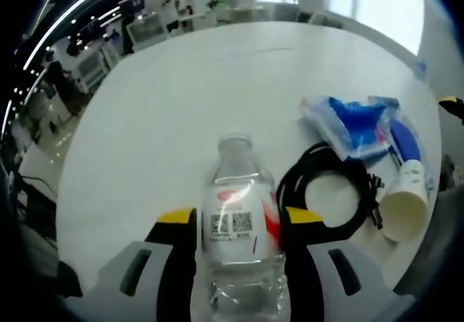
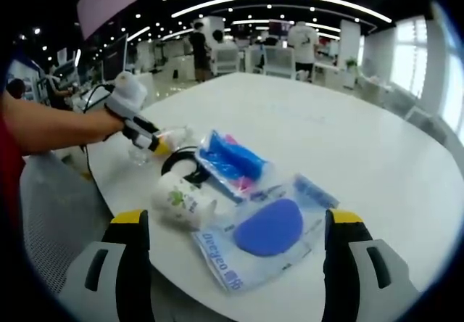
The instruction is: Arrange the tabletop items into an orderly group along one side of the table until the central work area is clear of visible clutter.
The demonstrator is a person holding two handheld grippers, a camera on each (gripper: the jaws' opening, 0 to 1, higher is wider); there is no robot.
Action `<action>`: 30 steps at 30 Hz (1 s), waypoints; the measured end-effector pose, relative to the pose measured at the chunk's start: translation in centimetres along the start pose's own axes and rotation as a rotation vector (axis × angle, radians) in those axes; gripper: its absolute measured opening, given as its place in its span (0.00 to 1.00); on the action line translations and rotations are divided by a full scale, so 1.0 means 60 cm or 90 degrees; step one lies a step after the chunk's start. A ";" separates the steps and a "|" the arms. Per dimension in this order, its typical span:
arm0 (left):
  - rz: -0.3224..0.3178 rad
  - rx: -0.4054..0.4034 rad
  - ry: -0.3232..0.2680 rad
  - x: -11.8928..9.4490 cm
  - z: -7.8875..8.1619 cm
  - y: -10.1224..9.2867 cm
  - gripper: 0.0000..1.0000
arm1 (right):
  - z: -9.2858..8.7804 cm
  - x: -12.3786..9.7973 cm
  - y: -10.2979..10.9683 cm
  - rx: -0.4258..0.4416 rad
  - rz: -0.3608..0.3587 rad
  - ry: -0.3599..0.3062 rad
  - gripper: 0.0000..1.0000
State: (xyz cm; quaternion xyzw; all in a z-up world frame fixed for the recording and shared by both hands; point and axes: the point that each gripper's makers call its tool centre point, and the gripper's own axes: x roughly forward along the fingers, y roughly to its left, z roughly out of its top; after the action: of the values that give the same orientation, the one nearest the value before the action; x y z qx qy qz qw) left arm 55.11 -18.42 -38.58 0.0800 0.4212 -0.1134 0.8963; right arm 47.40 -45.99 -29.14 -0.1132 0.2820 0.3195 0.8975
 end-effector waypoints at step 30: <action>0.014 0.001 -0.038 -0.014 0.018 0.009 0.36 | -0.001 0.001 0.002 -0.003 0.002 0.004 0.99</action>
State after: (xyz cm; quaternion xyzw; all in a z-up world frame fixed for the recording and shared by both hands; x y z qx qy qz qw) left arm 55.54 -18.07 -37.21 0.0819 0.3934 -0.1060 0.9095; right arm 47.34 -45.89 -29.26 -0.1159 0.2843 0.3211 0.8959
